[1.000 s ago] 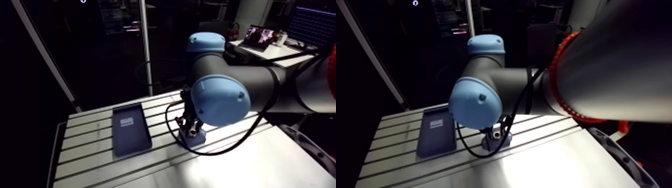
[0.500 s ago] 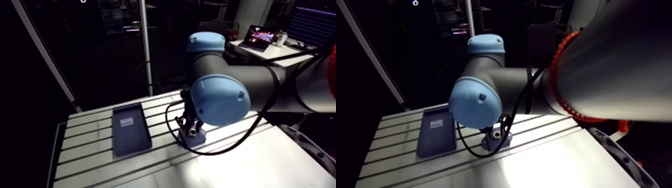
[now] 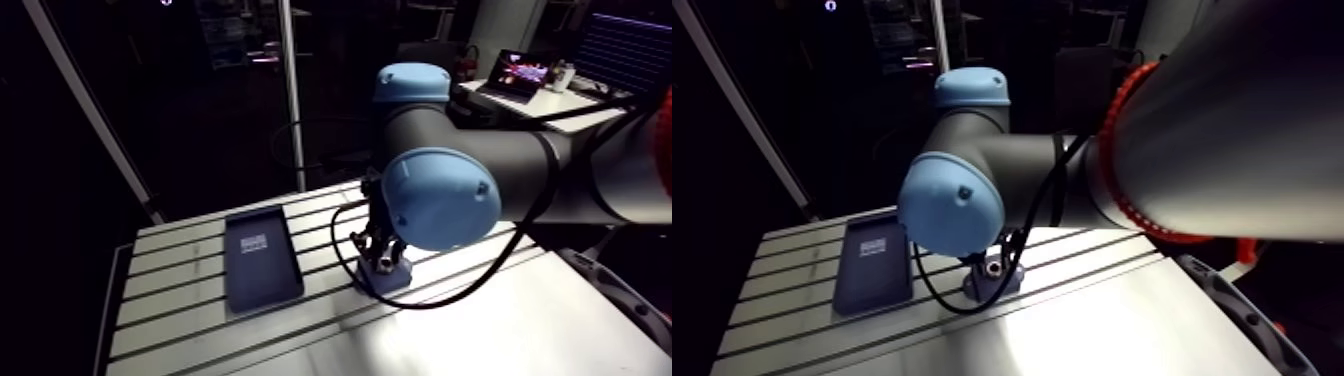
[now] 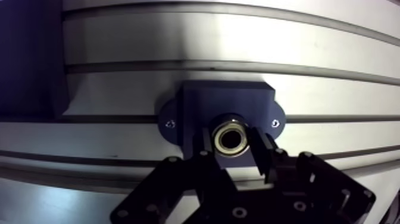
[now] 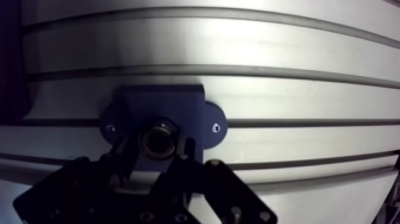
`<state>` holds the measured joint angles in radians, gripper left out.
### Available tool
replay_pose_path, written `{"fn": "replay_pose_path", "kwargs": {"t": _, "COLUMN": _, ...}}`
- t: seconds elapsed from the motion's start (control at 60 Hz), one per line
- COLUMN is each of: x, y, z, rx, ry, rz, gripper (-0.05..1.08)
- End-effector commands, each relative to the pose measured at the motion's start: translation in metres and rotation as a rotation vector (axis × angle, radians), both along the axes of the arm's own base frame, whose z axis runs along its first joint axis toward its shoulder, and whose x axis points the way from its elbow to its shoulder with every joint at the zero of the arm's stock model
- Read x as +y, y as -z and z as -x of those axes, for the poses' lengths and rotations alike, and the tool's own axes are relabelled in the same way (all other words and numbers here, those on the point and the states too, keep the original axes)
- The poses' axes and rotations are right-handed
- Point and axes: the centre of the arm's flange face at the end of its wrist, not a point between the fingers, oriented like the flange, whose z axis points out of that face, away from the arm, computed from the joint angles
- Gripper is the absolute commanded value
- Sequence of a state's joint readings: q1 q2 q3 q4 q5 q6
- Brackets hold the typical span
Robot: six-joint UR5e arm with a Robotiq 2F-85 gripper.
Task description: Pick up the bearing and press it into the housing until flush.
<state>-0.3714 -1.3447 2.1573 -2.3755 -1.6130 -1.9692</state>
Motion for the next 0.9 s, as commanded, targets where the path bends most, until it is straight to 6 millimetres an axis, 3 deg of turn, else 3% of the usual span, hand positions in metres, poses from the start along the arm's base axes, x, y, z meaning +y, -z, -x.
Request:
{"fn": "replay_pose_path", "kwargs": {"t": 0.017, "x": -0.0005, "y": 0.0014, "z": -0.0012, "rx": -0.003, "ry": 0.001, "rz": 0.001, "gripper": 0.62}}
{"fn": "replay_pose_path", "kwargs": {"t": 0.9, "x": -0.0008, "y": 0.0042, "z": -0.0019, "rx": 0.008, "ry": -0.003, "rz": -0.003, "gripper": 0.62}}
